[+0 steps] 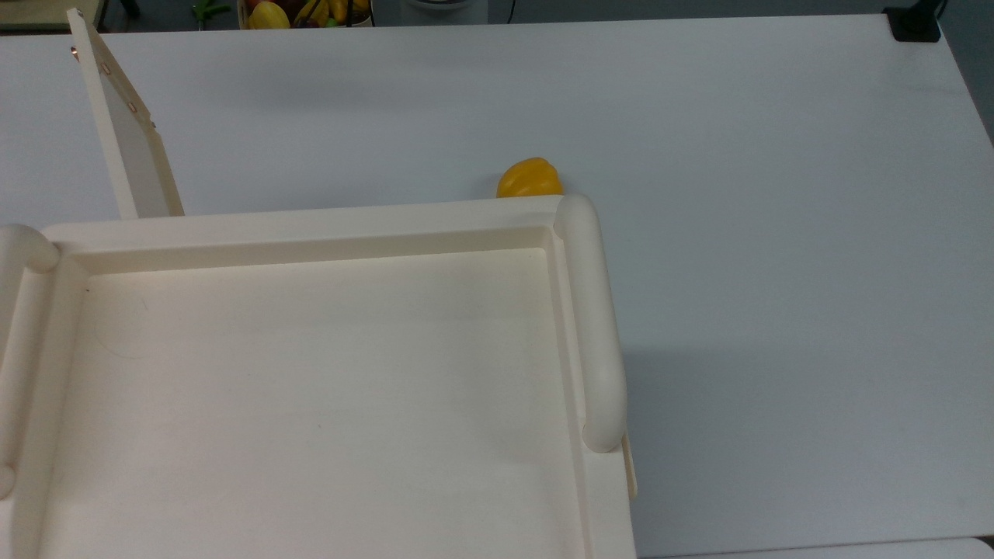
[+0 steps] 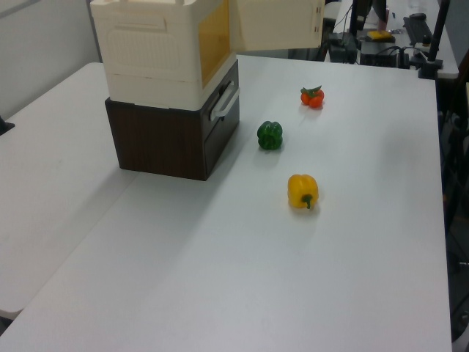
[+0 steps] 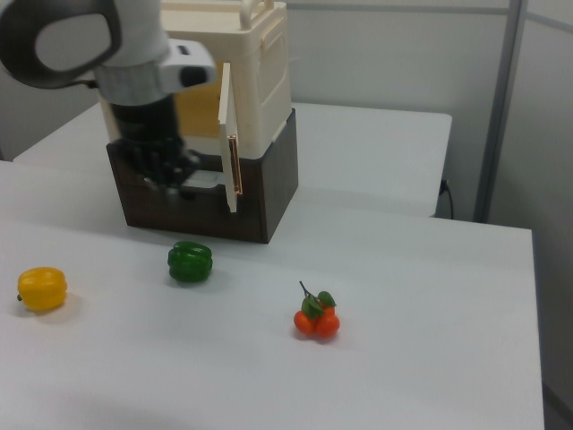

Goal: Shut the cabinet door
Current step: 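Move the gripper down to the outer face of the open door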

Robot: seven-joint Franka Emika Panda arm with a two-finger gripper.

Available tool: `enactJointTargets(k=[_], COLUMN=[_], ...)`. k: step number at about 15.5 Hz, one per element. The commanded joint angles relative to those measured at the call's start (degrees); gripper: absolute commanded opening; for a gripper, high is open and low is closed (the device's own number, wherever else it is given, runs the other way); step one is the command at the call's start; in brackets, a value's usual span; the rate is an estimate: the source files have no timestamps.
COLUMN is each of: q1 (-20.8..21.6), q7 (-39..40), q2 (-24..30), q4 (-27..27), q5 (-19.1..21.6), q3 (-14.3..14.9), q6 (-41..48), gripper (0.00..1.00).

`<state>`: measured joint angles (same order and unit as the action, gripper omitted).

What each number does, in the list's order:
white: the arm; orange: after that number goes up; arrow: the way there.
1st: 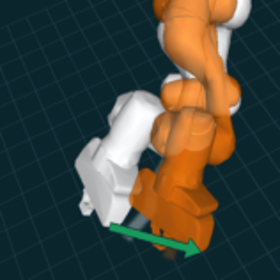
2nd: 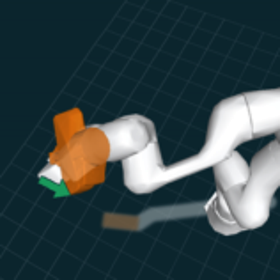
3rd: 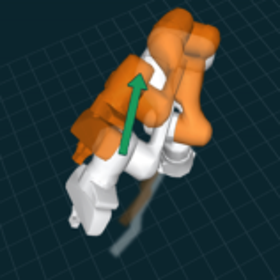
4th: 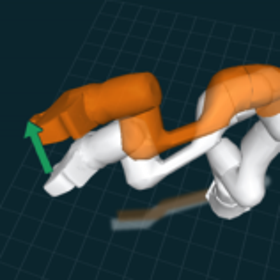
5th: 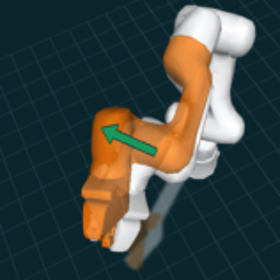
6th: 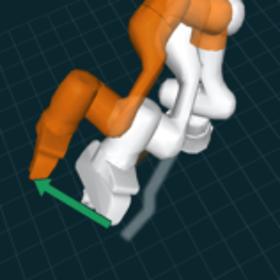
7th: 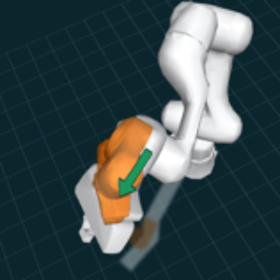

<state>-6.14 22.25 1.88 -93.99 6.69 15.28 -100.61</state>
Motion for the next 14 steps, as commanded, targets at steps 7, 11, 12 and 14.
enactJointTargets(k=[7,11,12,14], q1=[-2.0,-1.3,-0.9,-0.5], q7=[0.5,1.0,1.0,1.1], q2=[-7.4,-10.4,-10.8,-10.8], q4=[-1.3,-1.0,-1.0,-1.0], q5=[10.8,16.4,16.9,17.7], q3=[4.1,3.8,3.6,3.4], q6=[-31.6,-36.9,-37.0,-37.0], gripper=[0.00,0.00,0.00,0.00])
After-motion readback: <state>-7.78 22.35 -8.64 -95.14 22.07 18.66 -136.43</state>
